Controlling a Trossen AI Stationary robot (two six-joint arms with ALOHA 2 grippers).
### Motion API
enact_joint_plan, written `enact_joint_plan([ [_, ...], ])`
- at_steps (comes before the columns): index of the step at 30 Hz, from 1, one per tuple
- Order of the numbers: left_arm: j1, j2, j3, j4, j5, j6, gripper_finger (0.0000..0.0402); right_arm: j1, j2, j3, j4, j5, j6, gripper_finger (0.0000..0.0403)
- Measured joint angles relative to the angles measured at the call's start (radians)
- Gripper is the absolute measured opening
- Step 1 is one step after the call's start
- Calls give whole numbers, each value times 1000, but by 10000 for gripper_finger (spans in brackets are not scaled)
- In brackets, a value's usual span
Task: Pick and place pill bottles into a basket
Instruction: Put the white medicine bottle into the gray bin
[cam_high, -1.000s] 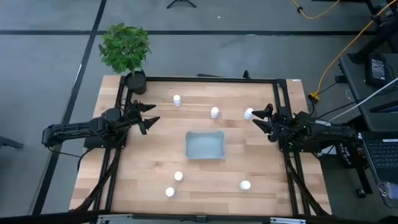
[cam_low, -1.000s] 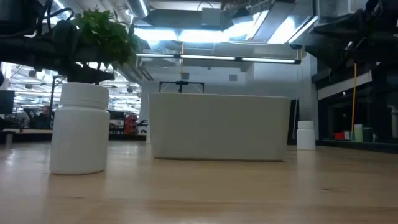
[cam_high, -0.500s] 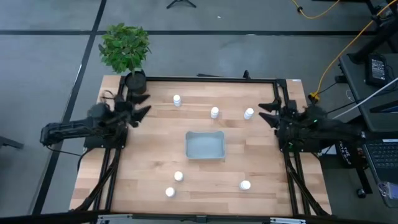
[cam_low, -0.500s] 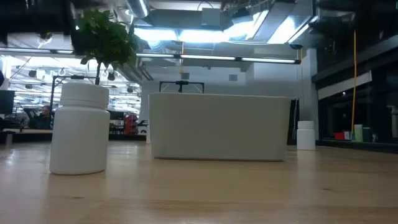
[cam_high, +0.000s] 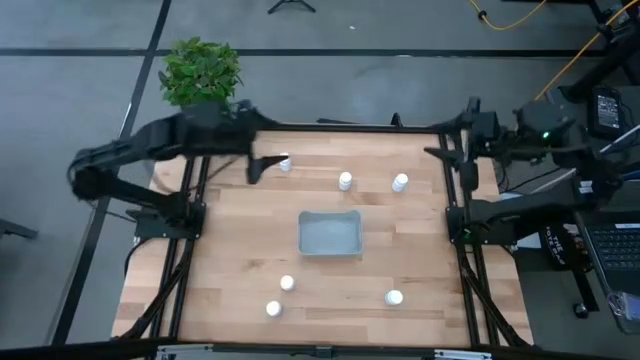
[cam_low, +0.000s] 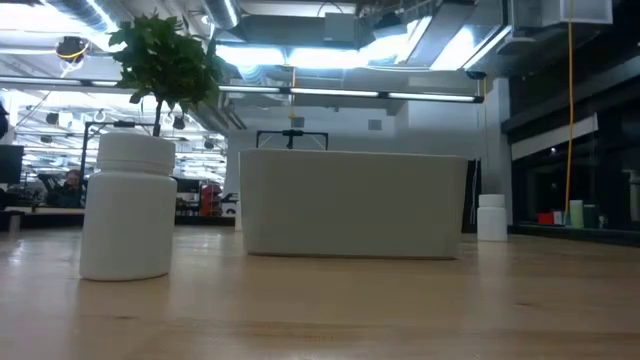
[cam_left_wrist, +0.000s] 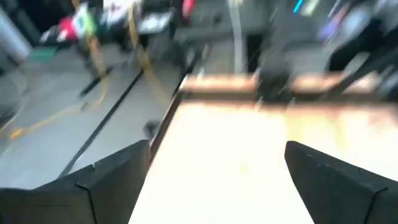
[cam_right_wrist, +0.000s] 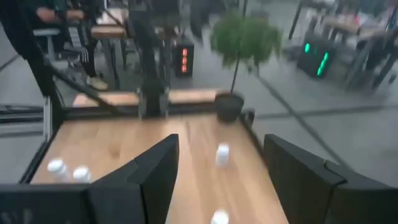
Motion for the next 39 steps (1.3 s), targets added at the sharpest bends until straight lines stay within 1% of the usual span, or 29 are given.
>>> enact_joint_plan([
  [2, 12, 86, 89, -109, -61, 32, 370, 0, 43, 66, -30, 24, -29, 236],
  [4, 31, 156, 136, -204, -118, 48, 370, 0, 72, 107, -87, 66, -48, 236],
  [5, 44, 185, 142, -249, -136, 48, 370, 0, 80, 116, -117, 77, -49, 236],
  [8, 97, 260, 129, -376, -148, 18, 376, -1, 88, 104, -229, 80, -19, 236],
  [11, 144, 322, 77, -436, -133, -39, 388, -1, 88, 51, -316, 80, 39, 236],
  [13, 167, 351, 28, -425, -95, -44, 396, -1, 82, 1, -343, 80, 84, 236],
  [19, 237, 425, -75, -360, -67, -13, 400, 4, 66, -174, -344, 78, 168, 236],
  [22, 276, 452, -97, -312, -33, -12, 400, 20, 65, -250, -302, 60, 192, 236],
  [27, 346, 487, -104, -242, 50, -12, 400, 56, 65, -347, -170, -19, 195, 236],
  [32, 385, 533, -104, -218, 86, 21, 400, 94, 65, -373, -81, -28, 207, 236],
  [35, 401, 567, -105, -219, 115, 30, 400, 107, 65, -374, -64, -28, 221, 236],
  [39, 405, 613, -105, -216, 118, 44, 400, 124, 65, -374, -64, -28, 244, 236],
])
